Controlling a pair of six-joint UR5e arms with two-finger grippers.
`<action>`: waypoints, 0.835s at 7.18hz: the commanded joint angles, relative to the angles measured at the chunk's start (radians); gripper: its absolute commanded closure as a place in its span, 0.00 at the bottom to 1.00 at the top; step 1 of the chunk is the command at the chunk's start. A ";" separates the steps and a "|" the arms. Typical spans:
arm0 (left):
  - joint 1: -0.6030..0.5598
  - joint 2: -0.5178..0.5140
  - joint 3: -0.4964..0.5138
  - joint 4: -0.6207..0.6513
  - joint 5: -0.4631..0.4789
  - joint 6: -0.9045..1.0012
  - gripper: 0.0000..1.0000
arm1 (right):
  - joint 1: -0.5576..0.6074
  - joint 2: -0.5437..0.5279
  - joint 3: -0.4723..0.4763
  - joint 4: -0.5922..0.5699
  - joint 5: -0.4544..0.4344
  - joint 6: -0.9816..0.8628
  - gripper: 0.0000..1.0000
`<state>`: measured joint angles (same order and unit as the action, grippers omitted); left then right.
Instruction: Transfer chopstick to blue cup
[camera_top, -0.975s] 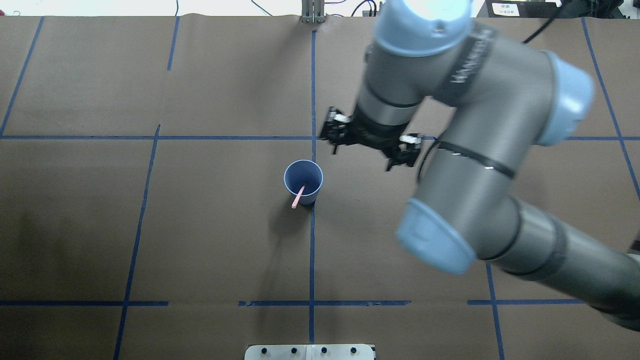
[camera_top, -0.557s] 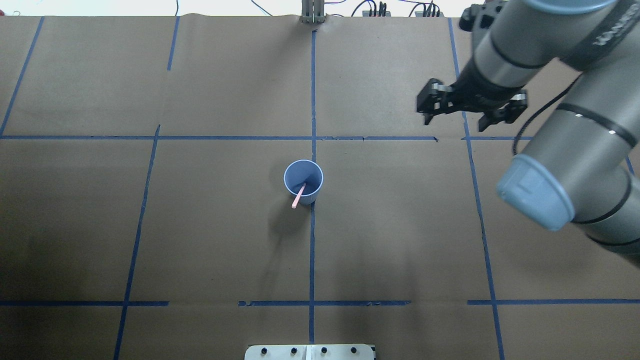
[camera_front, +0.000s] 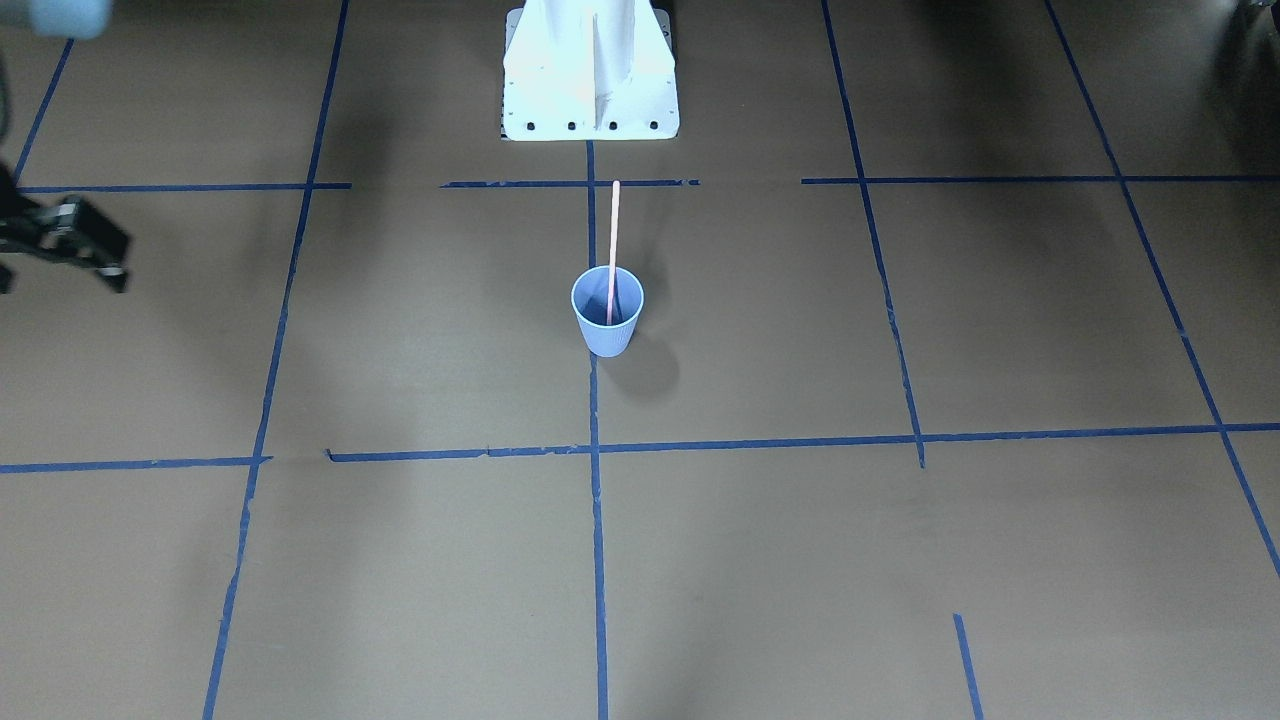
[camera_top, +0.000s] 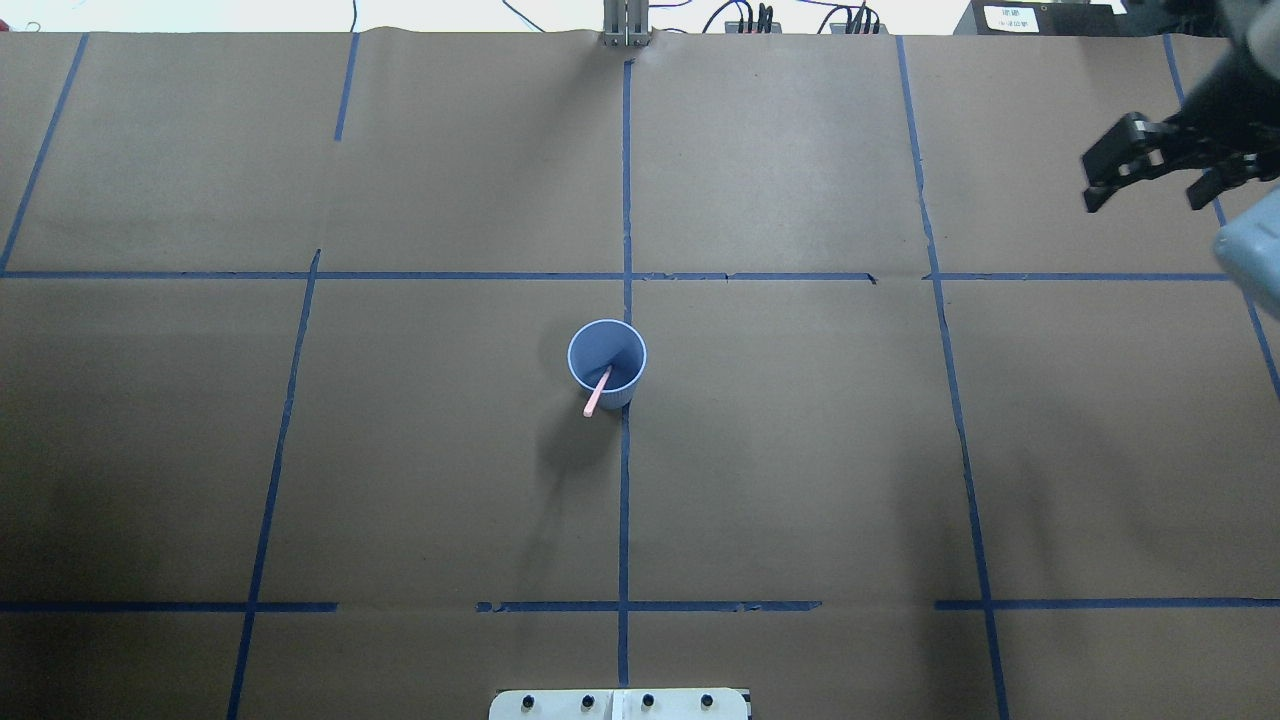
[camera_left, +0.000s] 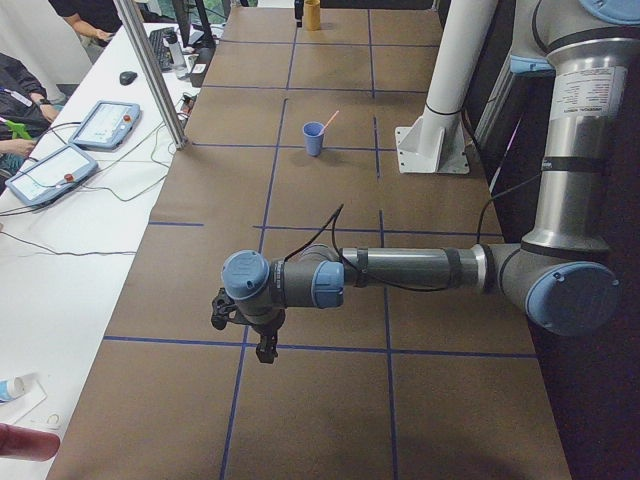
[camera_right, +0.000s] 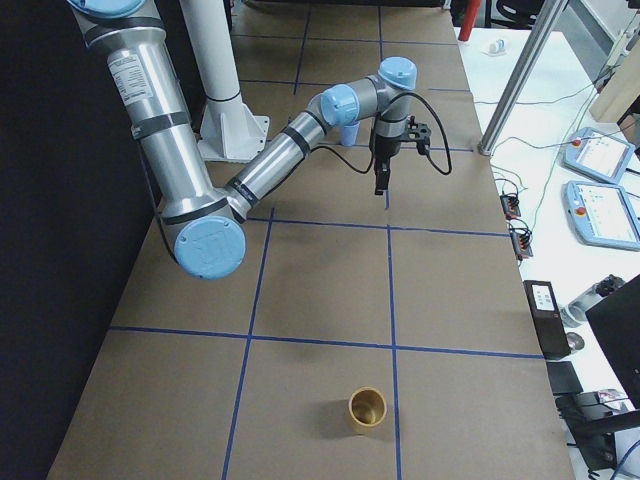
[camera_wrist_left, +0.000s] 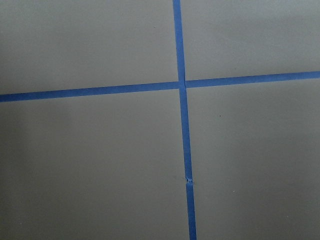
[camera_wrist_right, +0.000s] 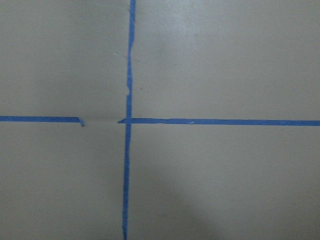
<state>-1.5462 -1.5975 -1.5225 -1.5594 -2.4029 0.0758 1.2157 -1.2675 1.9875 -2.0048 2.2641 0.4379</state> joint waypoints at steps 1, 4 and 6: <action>0.000 -0.001 -0.001 -0.001 -0.002 -0.002 0.00 | 0.165 -0.158 -0.076 0.124 0.098 -0.205 0.00; 0.000 0.002 -0.005 -0.008 -0.002 -0.002 0.00 | 0.370 -0.334 -0.316 0.395 0.188 -0.464 0.00; -0.002 0.005 -0.008 -0.010 0.001 -0.002 0.00 | 0.372 -0.331 -0.360 0.397 0.186 -0.458 0.00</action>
<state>-1.5472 -1.5942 -1.5290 -1.5681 -2.4044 0.0736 1.5756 -1.5937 1.6589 -1.6174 2.4418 -0.0169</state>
